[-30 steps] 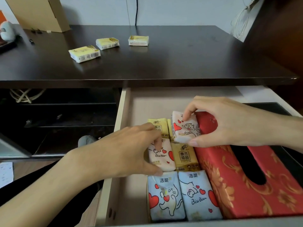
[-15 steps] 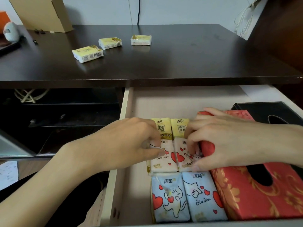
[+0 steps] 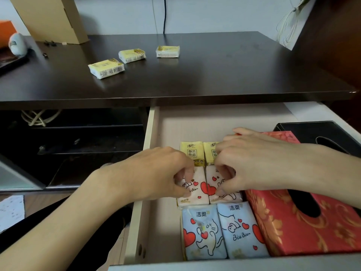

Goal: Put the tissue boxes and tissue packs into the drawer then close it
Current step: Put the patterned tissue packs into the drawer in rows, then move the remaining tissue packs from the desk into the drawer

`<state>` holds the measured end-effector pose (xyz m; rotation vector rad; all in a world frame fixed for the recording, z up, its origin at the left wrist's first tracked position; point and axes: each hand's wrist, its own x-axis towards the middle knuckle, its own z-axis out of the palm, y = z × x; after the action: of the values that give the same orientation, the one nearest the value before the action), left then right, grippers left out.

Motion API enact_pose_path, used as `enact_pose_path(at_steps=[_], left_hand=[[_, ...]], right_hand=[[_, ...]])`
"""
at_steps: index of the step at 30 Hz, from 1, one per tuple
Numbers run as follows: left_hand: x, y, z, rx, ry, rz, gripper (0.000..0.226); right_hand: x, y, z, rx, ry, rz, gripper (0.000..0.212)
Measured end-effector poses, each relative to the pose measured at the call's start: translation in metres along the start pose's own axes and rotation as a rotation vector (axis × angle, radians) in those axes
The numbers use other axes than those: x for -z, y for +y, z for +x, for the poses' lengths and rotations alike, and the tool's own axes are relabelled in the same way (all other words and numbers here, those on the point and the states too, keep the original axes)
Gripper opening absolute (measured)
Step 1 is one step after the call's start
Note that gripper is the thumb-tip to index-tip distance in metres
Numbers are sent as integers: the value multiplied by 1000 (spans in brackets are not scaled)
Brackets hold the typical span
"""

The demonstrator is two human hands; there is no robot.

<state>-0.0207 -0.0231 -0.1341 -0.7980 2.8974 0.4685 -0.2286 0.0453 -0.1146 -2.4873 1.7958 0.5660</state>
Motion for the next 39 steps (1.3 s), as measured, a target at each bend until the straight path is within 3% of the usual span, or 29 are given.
enact_pose_path(at_steps=[5,11,13,16,19,23,30,33,39], left_hand=[[14,-9,-5,3,191,13,28],[62,-61,3,132,780,-114,23],[72,-85,12,241,892,-76,27],[82,-122,26,426,897,-82,43],[86,-152,37,588,805,-78,61],[83,-174,47,735,625,-33,69],[81,-173,48,667,716,69,52],[84,-172,44,602,794,70,46],[86,-163,47,542,810,-32,51]], right_hand=[[25,16,5,-32,212,221,51],[59,42,73,-36,614,772,6],[67,50,108,-98,677,821,14],[74,60,157,-193,664,813,37],[79,72,197,-278,630,716,55],[87,88,237,-325,587,629,61],[97,106,278,-358,532,531,59],[98,112,280,-371,493,454,43],[89,111,252,-306,580,196,38]])
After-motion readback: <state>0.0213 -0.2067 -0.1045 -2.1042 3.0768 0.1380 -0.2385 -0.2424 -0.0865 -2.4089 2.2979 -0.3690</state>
